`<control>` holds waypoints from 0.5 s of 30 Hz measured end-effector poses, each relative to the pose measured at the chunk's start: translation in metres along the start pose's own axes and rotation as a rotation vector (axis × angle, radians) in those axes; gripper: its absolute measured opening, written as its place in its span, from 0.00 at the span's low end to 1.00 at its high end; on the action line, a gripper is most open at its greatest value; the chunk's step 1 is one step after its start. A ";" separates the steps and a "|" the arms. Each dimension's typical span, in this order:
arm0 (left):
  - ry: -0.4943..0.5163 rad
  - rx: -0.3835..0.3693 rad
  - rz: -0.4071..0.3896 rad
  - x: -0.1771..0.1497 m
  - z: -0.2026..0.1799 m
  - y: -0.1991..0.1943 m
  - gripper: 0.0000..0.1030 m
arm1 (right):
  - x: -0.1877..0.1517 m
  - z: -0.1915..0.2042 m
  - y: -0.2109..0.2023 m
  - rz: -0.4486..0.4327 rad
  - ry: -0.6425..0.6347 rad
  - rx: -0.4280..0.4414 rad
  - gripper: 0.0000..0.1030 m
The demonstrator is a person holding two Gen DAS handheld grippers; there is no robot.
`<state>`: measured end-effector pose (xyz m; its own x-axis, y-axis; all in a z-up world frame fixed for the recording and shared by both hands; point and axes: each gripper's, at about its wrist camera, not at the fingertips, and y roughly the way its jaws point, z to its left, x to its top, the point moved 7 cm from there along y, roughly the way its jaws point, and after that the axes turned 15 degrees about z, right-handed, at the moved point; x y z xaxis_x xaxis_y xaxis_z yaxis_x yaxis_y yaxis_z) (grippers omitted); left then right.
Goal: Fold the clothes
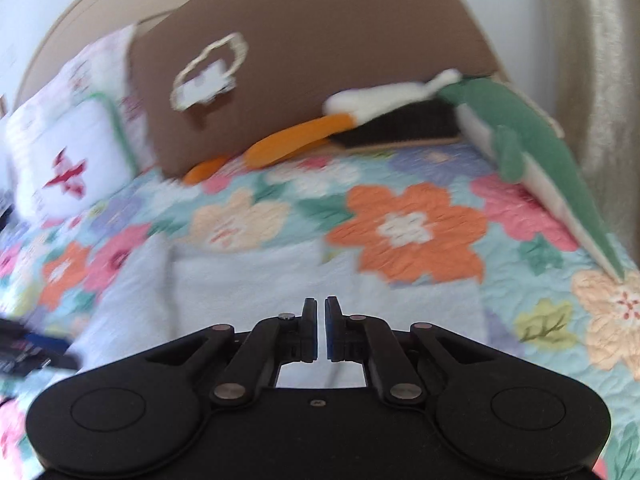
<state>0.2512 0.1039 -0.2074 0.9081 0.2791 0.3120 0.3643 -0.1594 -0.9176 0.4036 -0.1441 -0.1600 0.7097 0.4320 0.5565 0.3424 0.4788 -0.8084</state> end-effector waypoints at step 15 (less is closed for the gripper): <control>0.100 -0.057 0.052 -0.022 -0.035 -0.016 0.03 | -0.089 0.120 -0.036 0.226 -0.273 0.100 0.41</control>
<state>0.2327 0.0673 -0.1905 0.9411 0.1733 0.2902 0.3248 -0.2260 -0.9184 0.2540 -0.1078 -0.1575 0.5655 0.7172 0.4072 0.1241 0.4142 -0.9017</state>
